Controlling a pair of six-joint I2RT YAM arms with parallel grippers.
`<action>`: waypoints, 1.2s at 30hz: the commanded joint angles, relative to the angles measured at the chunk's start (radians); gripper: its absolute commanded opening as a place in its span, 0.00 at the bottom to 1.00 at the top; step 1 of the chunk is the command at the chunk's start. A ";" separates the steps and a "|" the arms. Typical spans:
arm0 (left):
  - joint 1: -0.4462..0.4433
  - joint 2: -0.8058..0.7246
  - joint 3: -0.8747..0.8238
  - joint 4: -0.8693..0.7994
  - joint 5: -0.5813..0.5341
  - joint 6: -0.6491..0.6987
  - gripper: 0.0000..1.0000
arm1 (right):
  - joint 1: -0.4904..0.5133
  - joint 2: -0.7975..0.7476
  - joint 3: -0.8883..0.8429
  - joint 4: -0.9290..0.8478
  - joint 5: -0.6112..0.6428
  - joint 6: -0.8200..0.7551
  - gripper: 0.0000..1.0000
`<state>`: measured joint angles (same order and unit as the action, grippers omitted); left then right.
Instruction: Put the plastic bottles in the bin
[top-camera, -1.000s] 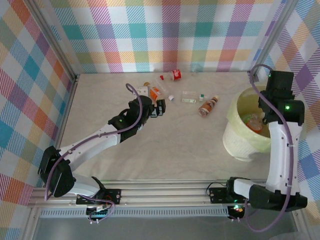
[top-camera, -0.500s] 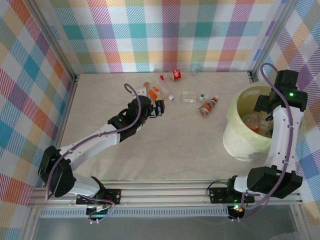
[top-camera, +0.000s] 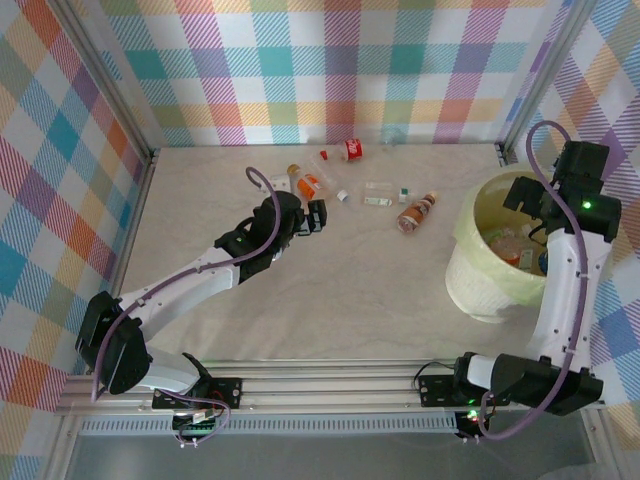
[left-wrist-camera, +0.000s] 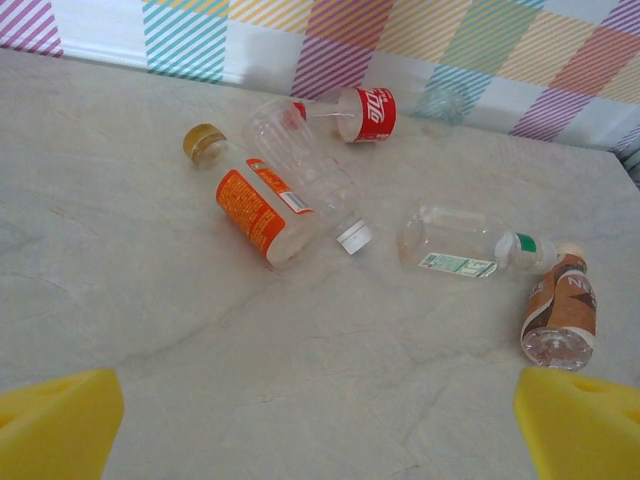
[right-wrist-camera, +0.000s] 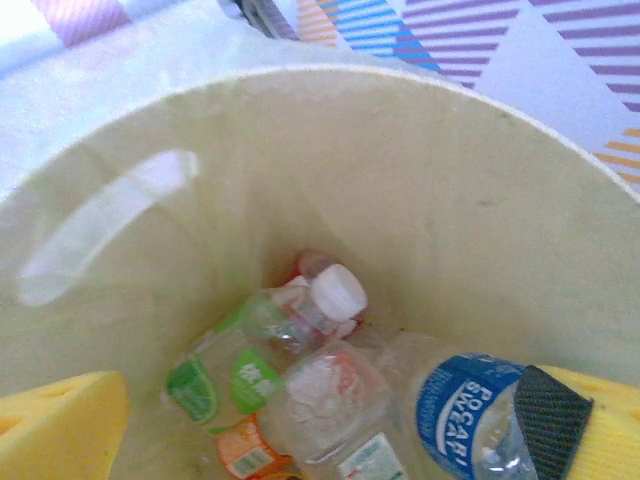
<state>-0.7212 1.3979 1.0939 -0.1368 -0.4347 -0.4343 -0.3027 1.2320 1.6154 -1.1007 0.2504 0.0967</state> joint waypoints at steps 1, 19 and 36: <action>0.013 -0.006 -0.021 -0.002 0.006 -0.023 1.00 | 0.000 -0.049 -0.011 0.063 -0.135 0.024 1.00; 0.048 -0.089 -0.130 0.033 -0.008 -0.087 1.00 | 0.615 -0.009 0.042 0.230 -0.096 0.095 1.00; 0.091 -0.232 -0.232 -0.029 -0.044 -0.131 1.00 | 0.885 0.262 -0.172 0.638 -0.006 0.225 1.00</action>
<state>-0.6456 1.1942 0.8799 -0.1455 -0.4576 -0.5430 0.5800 1.4628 1.4906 -0.5884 0.2207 0.2504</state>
